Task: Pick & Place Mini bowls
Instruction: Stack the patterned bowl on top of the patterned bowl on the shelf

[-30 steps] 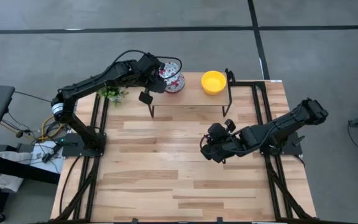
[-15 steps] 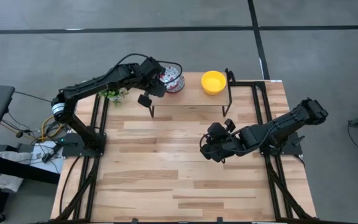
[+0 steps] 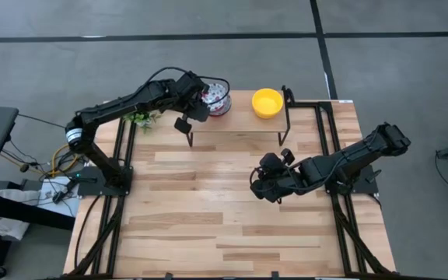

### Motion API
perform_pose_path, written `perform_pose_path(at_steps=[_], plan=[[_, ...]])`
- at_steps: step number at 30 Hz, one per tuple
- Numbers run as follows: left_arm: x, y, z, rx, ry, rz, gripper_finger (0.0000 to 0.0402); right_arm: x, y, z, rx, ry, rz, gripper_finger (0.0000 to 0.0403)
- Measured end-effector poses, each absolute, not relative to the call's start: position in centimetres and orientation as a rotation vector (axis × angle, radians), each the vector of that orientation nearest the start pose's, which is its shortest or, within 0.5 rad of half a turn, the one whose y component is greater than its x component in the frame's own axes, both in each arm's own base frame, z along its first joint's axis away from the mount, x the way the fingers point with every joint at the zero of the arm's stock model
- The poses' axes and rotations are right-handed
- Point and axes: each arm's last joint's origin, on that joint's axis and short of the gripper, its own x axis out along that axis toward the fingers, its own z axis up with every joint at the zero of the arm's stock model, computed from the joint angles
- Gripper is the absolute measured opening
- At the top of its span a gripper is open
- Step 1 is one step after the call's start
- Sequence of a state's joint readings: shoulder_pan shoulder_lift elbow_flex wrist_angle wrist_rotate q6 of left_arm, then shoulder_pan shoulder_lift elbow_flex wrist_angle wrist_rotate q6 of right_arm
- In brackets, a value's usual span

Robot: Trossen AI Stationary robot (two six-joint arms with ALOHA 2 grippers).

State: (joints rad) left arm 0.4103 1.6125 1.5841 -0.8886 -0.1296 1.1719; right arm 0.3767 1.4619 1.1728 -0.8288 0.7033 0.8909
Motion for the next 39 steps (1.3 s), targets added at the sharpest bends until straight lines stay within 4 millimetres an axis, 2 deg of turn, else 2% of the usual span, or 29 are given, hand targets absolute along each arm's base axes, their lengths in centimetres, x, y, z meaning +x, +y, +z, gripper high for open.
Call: perform_pose_path(at_steps=[12, 39], plan=[[31.8, 14.1, 33.3, 0.945, 1.096, -0.113, 0.0022, 27.0, 8.7, 27.3, 0.240, 0.733, -0.670, 0.0107], [31.8, 14.2, 33.3, 0.977, 1.115, -0.089, 0.0020, 27.0, 8.7, 27.3, 0.242, 0.737, -0.666, 0.0107]])
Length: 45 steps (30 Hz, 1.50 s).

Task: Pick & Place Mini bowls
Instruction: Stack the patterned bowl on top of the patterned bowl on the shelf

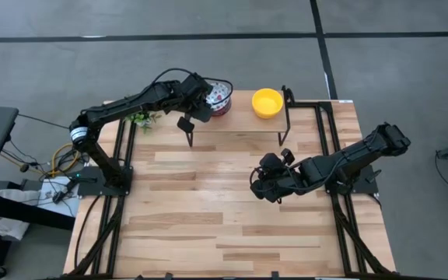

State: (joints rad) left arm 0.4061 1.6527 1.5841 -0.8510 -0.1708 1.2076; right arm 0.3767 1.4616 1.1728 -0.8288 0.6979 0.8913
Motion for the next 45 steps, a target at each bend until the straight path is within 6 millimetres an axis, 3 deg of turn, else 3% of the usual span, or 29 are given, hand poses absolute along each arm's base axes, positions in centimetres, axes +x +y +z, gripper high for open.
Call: perform_pose_path(at_steps=[30, 39, 45], plan=[[32.0, 14.6, 33.3, 0.944, 1.097, -0.046, 0.0055, 26.9, 8.7, 27.3, 0.260, 0.733, -0.669, 0.0107], [31.7, 14.4, 31.1, 0.928, 1.156, -0.079, 0.0071, 26.9, 8.7, 27.3, 0.260, 0.732, -0.669, 0.0107], [31.7, 14.4, 31.2, 0.948, 1.155, -0.049, 0.0072, 26.9, 8.8, 27.3, 0.265, 0.740, -0.661, 0.0107]])
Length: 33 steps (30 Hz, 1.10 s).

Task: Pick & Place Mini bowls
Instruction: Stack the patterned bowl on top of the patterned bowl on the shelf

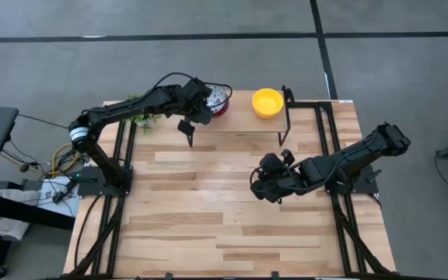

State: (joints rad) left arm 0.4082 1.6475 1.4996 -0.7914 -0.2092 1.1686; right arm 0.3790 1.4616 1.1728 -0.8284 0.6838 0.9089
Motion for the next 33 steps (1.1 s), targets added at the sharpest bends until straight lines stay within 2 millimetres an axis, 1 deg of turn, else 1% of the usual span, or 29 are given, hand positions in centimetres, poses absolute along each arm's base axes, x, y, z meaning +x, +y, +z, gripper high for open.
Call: perform_pose_path(at_steps=[4, 27, 33], plan=[[31.71, 14.39, 31.64, 0.958, 1.131, -0.029, 0.0072, 26.94, 8.76, 27.26, 0.265, 0.741, -0.661, 0.0107], [31.91, 14.33, 31.79, 0.969, 1.113, -0.013, 0.0072, 26.94, 8.77, 27.25, 0.265, 0.745, -0.656, 0.0107], [32.17, 13.73, 31.92, 0.986, 1.098, -0.021, 0.0072, 26.93, 8.77, 27.25, 0.264, 0.746, -0.656, 0.0107]])
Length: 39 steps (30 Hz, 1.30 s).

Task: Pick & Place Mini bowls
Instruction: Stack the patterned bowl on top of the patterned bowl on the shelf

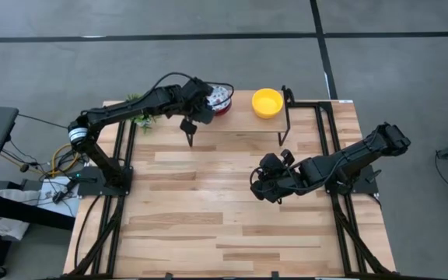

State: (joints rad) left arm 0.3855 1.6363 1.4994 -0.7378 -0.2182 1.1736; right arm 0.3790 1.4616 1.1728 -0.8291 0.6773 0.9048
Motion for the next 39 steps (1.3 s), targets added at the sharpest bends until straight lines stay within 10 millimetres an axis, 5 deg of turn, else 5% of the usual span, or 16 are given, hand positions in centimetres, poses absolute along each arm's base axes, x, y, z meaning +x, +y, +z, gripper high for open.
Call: perform_pose_path(at_steps=[14, 24, 39], plan=[[32.38, 13.29, 31.98, 0.995, 1.086, -0.029, 0.0070, 26.93, 8.79, 27.24, 0.253, 0.754, -0.647, 0.0107], [32.37, 13.29, 31.97, 0.991, 1.086, -0.028, 0.0031, 26.93, 8.82, 27.22, 0.261, 0.763, -0.637, 0.0107], [32.38, 13.32, 32.04, 0.995, 1.086, -0.017, 0.0094, 26.93, 8.83, 27.21, 0.263, 0.765, -0.635, 0.0107]])
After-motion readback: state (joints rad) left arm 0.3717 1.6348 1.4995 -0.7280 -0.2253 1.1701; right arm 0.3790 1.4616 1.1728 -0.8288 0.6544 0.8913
